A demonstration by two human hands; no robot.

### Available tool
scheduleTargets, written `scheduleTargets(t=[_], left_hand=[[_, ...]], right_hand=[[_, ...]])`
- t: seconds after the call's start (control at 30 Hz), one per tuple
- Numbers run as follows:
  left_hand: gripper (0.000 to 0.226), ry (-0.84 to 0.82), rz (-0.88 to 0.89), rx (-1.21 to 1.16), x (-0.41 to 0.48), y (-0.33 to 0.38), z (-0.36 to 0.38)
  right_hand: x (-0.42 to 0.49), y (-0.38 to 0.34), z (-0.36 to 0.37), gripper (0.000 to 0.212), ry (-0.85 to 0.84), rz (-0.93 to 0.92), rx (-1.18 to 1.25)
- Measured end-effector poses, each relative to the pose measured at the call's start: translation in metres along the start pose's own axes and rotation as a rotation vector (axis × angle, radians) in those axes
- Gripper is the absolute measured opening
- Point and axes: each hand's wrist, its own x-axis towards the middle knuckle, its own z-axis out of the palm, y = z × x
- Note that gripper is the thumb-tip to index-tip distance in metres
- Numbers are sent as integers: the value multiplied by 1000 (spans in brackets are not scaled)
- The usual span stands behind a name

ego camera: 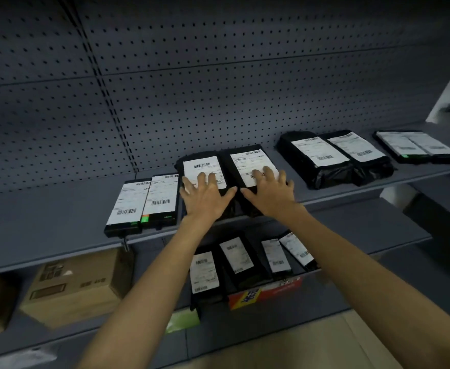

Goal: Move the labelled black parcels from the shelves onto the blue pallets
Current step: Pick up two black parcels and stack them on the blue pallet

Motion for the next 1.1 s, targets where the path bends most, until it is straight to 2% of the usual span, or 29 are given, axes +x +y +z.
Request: scheduleTargets(t=[0.13,0.27,0.4,0.5,0.57,0.73,0.9,1.1], left_hand=[[84,13,-147,-65,-12,6,10],[94,28,-297,-165,-22,9,9],[107,-21,-398,-208,-25,14,4],[108,-12,-434,-249,-31,19,5],[107,73,-447,-294,-39,23,11],[106,419,-382,-370,-62,27,33],[101,557,-337,-440,-67,33,25],[99,697,-310,-464,-78,5,-3]], right_hand=[[8,14,5,103,-177,-19,42],[8,21,4,121,-158,0,129],[7,24,0,122,-180,28,173],[-1,23,5,114,-112,21,194],[-11,25,14,113,-28,19,240],[-37,36,38,117,212,5,385],[-38,30,26,111,264,48,545],[-45,-6,1,110,355,-33,633]])
